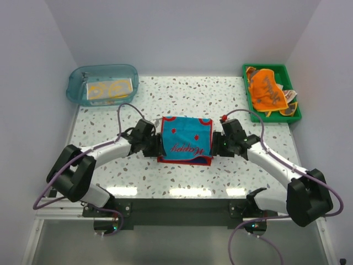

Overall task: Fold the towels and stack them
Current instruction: Fold the towel

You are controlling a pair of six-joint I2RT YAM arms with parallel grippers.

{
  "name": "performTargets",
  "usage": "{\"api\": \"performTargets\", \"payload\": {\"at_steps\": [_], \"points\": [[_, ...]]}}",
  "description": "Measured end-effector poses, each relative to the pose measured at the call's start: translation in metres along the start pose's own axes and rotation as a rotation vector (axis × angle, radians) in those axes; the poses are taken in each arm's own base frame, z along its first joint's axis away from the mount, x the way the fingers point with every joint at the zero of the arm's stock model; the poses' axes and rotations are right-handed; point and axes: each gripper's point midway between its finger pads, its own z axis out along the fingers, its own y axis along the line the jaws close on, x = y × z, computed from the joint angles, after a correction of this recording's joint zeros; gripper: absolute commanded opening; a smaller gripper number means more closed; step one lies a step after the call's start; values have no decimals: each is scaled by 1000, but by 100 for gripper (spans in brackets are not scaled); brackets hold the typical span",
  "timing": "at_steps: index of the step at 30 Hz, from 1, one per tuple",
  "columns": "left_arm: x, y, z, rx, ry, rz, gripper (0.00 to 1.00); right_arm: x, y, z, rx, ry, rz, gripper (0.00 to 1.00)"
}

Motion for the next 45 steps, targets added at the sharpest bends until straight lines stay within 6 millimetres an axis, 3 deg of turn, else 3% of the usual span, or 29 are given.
{"api": "performTargets", "payload": {"at_steps": [5, 26, 39, 45], "points": [[4, 4, 5, -33, 23, -25, 37, -2, 1, 7, -5, -18, 41, 55], [17, -2, 13, -73, 78, -15, 38, 8, -1, 19, -9, -27, 126, 55], [20, 1, 14, -95, 91, -24, 1, 14, -3, 24, -7, -22, 178, 51], [20, 0, 14, -94, 91, -21, 0, 19, -4, 27, -5, -19, 222, 50]]}}
